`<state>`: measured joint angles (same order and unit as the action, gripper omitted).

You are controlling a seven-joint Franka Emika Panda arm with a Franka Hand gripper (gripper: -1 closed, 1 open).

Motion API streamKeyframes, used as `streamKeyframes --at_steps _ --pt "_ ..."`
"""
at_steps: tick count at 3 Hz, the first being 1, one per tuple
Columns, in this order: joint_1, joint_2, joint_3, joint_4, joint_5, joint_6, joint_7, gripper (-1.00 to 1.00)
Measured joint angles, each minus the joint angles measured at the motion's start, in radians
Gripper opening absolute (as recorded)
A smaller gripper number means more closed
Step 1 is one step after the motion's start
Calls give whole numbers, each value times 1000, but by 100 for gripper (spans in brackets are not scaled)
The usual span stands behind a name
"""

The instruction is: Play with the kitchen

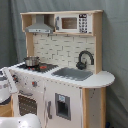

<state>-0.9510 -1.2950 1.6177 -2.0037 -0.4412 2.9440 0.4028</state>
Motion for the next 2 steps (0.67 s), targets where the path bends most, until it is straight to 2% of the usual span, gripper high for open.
streamKeyframes --at_steps 1,2 --pt "1 0 0 0 1 0 105 -100" --pt "1 0 1 1 1 1 175 -100"
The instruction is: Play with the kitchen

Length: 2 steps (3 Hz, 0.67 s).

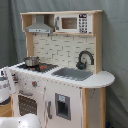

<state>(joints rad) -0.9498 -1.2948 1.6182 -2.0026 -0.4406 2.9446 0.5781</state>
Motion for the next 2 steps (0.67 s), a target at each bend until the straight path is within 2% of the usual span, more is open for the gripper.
streamKeyframes --at_steps 1,2 --pt "0 0 1 1 0 0 2 100" --pt "55 -5 -18 -36 -2 2 9 100"
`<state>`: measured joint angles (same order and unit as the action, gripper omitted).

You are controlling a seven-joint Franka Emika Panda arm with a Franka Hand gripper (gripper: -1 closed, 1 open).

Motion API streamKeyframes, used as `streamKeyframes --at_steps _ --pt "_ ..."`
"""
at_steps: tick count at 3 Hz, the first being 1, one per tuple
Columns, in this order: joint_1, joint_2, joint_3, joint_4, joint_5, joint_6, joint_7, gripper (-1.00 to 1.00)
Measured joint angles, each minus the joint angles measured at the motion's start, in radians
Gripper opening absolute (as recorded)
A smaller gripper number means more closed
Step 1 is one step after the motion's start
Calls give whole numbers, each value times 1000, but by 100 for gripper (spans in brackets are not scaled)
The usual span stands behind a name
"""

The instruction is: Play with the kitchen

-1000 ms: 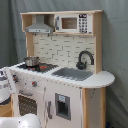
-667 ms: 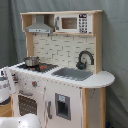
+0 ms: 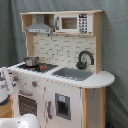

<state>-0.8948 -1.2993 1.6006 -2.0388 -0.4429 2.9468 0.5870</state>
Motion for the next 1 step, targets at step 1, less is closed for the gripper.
streamKeyframes --at_steps 1 --pt "69 0 -17 -71 0 -1 0 100"
